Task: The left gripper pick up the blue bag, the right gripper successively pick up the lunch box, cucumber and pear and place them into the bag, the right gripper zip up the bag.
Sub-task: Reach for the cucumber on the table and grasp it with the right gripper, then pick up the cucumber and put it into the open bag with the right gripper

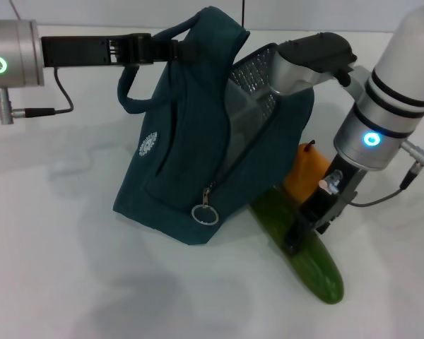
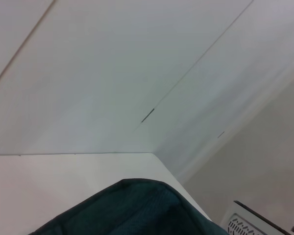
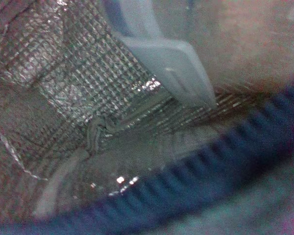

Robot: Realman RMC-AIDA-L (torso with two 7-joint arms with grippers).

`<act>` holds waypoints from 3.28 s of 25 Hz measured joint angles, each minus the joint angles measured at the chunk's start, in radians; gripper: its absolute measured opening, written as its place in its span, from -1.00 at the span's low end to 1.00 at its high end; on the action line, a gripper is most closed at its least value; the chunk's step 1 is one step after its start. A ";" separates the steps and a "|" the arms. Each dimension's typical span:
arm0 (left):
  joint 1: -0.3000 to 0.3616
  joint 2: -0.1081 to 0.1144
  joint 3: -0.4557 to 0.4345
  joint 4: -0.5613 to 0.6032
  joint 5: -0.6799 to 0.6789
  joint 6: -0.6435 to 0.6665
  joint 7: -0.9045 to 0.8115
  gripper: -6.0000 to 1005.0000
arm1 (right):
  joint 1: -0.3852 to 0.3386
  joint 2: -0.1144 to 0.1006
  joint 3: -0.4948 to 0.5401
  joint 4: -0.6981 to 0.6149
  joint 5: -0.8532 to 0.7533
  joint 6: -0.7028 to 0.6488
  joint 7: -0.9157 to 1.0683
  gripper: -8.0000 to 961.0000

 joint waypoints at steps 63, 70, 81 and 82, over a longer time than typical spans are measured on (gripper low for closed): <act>-0.003 0.002 -0.004 0.000 0.010 0.007 -0.031 -0.88 | -0.427 -0.068 0.812 -0.042 0.076 -0.521 -0.357 0.29; 0.000 0.000 -0.004 0.000 0.010 0.007 -0.033 -0.88 | -0.490 -0.086 0.814 -0.049 0.304 -0.635 -0.449 0.30; -0.002 -0.011 -0.003 0.001 0.010 0.026 -0.053 -0.88 | -0.542 -0.010 0.957 -0.027 0.483 -0.402 -1.120 0.31; -0.001 -0.011 -0.003 0.001 0.010 0.026 -0.054 -0.88 | -0.548 -0.002 0.950 -0.009 0.519 -0.372 -1.192 0.32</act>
